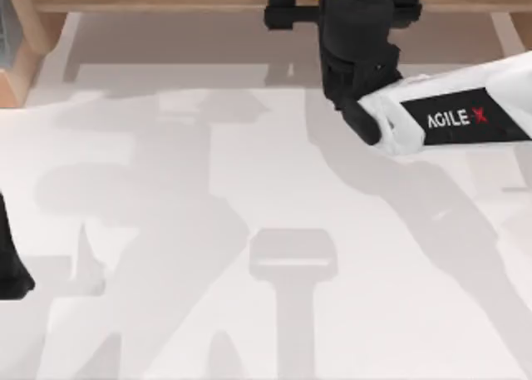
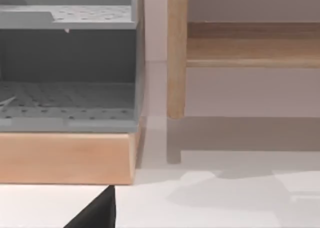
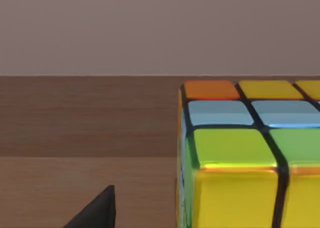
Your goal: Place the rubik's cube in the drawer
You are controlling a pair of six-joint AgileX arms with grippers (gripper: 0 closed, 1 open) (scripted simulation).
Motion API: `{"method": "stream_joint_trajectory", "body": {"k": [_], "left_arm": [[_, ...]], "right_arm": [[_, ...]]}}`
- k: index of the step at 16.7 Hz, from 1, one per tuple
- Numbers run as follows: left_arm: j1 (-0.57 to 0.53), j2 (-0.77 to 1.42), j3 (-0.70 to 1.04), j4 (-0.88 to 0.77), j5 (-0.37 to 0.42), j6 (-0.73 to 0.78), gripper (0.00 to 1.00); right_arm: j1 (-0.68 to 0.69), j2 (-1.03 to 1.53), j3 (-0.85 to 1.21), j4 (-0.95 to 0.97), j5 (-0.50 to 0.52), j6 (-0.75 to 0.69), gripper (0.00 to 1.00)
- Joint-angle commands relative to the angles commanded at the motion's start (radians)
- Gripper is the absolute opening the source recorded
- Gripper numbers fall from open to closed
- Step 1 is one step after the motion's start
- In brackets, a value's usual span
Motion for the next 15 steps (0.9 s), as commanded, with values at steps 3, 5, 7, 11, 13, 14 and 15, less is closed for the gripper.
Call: {"method": "stream_joint_trajectory", "body": {"k": [3,5,7,11,13,14,15], "left_arm": [[0.000,0.000,0.000,0.000,0.000,0.000,1.00],[0.000,0.000,0.000,0.000,0.000,0.000,1.00],[0.000,0.000,0.000,0.000,0.000,0.000,1.00],[0.000,0.000,0.000,0.000,0.000,0.000,1.00],[0.000,0.000,0.000,0.000,0.000,0.000,1.00],[0.000,0.000,0.000,0.000,0.000,0.000,1.00],[0.000,0.000,0.000,0.000,0.000,0.000,1.00]], "right_arm": [[0.000,0.000,0.000,0.000,0.000,0.000,0.77],[0.000,0.000,0.000,0.000,0.000,0.000,0.62],[0.000,0.000,0.000,0.000,0.000,0.000,0.47],[0.000,0.000,0.000,0.000,0.000,0.000,0.17],[0.000,0.000,0.000,0.000,0.000,0.000,0.02],[0.000,0.000,0.000,0.000,0.000,0.000,0.00],[0.000,0.000,0.000,0.000,0.000,0.000,0.00]]}}
